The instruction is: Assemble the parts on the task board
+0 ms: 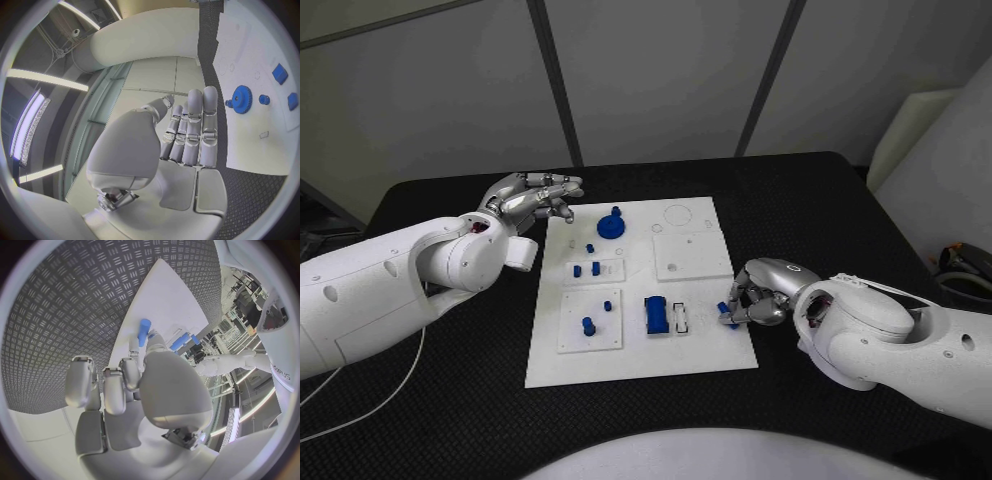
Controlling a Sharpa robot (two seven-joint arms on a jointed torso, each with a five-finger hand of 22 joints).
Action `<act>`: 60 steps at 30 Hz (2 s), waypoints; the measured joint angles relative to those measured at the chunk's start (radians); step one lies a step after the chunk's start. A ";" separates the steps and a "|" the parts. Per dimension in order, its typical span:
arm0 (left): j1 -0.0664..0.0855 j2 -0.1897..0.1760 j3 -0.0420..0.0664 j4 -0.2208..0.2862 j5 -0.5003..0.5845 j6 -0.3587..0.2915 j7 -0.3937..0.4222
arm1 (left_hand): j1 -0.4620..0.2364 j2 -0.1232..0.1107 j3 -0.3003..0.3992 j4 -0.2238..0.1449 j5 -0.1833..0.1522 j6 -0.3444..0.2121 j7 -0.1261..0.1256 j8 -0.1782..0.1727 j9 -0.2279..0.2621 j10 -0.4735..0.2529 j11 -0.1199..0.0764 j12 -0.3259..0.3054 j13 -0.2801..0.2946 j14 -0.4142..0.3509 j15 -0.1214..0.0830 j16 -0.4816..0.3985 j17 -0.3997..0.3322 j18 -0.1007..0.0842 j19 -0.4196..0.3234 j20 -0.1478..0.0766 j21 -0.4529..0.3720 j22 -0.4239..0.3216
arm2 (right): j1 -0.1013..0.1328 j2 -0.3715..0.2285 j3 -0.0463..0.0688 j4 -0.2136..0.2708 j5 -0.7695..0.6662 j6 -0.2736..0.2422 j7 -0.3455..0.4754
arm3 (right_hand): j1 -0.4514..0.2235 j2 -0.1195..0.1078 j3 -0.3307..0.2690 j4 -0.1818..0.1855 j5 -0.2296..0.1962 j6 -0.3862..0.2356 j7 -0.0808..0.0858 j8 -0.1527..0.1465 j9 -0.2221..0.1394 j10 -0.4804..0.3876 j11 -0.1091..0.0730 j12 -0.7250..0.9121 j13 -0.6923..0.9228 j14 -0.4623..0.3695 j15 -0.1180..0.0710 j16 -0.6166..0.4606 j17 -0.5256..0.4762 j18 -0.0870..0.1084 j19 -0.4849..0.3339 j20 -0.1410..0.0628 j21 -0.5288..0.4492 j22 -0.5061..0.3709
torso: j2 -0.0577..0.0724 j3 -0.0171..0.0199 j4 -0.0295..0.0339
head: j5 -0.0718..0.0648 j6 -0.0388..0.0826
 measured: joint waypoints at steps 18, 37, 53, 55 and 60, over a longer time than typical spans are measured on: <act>0.000 -0.002 0.000 0.002 0.000 0.001 0.000 | 0.000 0.000 0.000 0.000 0.000 0.000 0.000 0.000 0.000 0.000 0.000 0.000 0.000 0.000 0.000 0.000 0.000 0.000 0.000 0.000 0.000 0.000 | 0.004 0.039 0.006 0.006 -0.131 0.098 -0.031 | 0.043 -0.014 0.018 -0.048 0.008 0.012 -0.002 -0.006 0.043 -0.006 -0.009 -0.021 0.000 -0.003 -0.005 0.000 0.000 0.000 -0.004 -0.004 -0.011 0.001 | 0.000 -0.0001 0.0000 | 0.004 -0.002; -0.001 -0.001 0.000 0.001 0.000 0.001 0.000 | 0.000 0.000 0.000 0.000 0.000 0.000 0.000 0.007 0.000 0.000 0.000 0.000 -0.001 0.000 0.000 0.000 -0.003 0.000 0.000 0.000 -0.004 -0.001 | -0.003 0.016 -0.001 0.049 0.079 0.000 -0.049 | 0.062 -0.004 0.187 -0.021 0.029 0.006 -0.007 -0.014 0.034 -0.009 -0.013 -0.027 0.000 -0.001 -0.010 0.000 0.000 0.000 -0.002 -0.013 -0.011 0.001 | 0.000 -0.0003 0.0000 | 0.004 -0.005; -0.002 -0.002 0.000 0.004 0.000 0.001 -0.001 | 0.000 0.000 0.000 0.000 0.000 0.000 0.000 0.007 0.000 0.000 0.000 0.000 -0.001 0.000 0.000 0.000 -0.002 0.000 0.000 0.000 -0.004 -0.001 | -0.009 0.054 -0.006 0.061 0.287 -0.138 -0.035 | 0.047 0.011 0.221 0.015 0.019 0.006 -0.007 -0.020 0.044 -0.009 -0.013 -0.027 0.006 -0.001 -0.010 0.000 0.000 0.000 -0.002 -0.013 -0.011 0.000 | 0.000 -0.0007 0.0011 | 0.011 -0.002; -0.002 -0.003 0.000 0.005 0.000 0.001 -0.001 | 0.000 0.000 0.000 0.000 0.000 0.000 0.000 0.007 0.000 0.000 0.000 0.000 -0.001 0.000 0.000 0.000 -0.002 0.000 0.000 0.000 -0.004 -0.001 | -0.009 0.061 -0.006 0.058 0.300 -0.147 -0.032 | 0.043 0.015 0.219 0.027 0.075 0.006 -0.008 -0.019 0.045 -0.009 -0.013 -0.027 0.006 -0.001 -0.010 0.000 0.000 0.000 -0.002 -0.013 -0.011 0.000 | 0.000 -0.0007 0.0011 | 0.012 -0.002; -0.002 -0.003 0.000 0.007 0.000 0.001 -0.001 | 0.000 0.000 0.000 0.000 0.000 0.000 0.000 0.007 0.000 0.000 0.000 0.000 -0.001 0.000 0.000 0.000 -0.002 0.000 0.000 0.000 -0.004 -0.001 | -0.009 0.082 -0.005 0.044 0.331 -0.166 -0.024 | 0.004 0.017 0.209 0.046 0.136 0.004 -0.009 -0.017 0.055 -0.006 -0.011 -0.026 0.005 -0.001 -0.010 0.000 0.000 0.000 -0.001 -0.014 -0.007 0.000 | 0.000 -0.0006 0.0010 | 0.012 -0.002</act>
